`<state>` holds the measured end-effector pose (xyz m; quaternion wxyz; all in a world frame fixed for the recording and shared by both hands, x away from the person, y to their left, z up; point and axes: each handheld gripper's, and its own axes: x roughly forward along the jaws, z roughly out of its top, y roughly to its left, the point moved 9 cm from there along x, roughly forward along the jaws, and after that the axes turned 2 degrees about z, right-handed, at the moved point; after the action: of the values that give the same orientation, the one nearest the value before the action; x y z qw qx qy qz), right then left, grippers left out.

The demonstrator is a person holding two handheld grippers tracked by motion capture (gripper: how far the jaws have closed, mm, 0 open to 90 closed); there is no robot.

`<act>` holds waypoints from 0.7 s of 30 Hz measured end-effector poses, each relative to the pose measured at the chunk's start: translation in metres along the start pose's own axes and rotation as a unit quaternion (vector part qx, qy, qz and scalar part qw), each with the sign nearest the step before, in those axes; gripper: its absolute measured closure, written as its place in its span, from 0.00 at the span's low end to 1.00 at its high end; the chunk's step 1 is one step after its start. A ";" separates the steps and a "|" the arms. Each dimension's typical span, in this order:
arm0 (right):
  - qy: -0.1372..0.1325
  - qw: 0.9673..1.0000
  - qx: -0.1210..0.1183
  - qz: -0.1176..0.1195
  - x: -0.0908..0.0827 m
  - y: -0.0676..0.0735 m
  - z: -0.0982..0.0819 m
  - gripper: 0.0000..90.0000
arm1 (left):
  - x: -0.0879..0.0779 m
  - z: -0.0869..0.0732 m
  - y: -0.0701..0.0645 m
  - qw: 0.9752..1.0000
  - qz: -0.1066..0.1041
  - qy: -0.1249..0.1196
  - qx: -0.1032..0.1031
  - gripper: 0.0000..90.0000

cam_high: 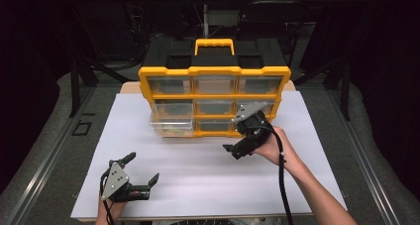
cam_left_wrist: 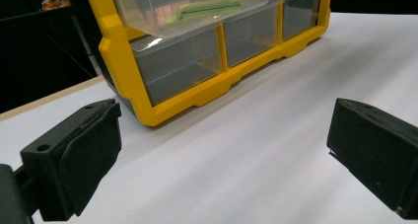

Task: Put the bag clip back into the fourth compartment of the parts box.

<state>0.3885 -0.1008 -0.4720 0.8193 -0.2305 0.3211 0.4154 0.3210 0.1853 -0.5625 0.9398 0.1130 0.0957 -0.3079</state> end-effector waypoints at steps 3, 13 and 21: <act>0.002 1.000 0.001 -0.007 -0.001 -0.001 -0.013 0.01 | 0.000 0.000 0.000 1.000 0.001 0.001 0.000 0.00; -0.006 0.999 0.029 -0.017 -0.005 -0.003 -0.050 0.00 | 0.001 0.000 -0.001 1.000 -0.001 0.002 -0.001 0.00; -0.009 0.999 0.045 -0.027 -0.006 -0.002 -0.078 0.00 | 0.002 -0.001 -0.001 1.000 -0.002 0.004 0.002 0.00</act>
<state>0.3614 -0.1555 -0.5212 0.8427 -0.1985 0.3256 0.3801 0.3218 0.1832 -0.5642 0.9384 0.1164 0.0990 -0.3100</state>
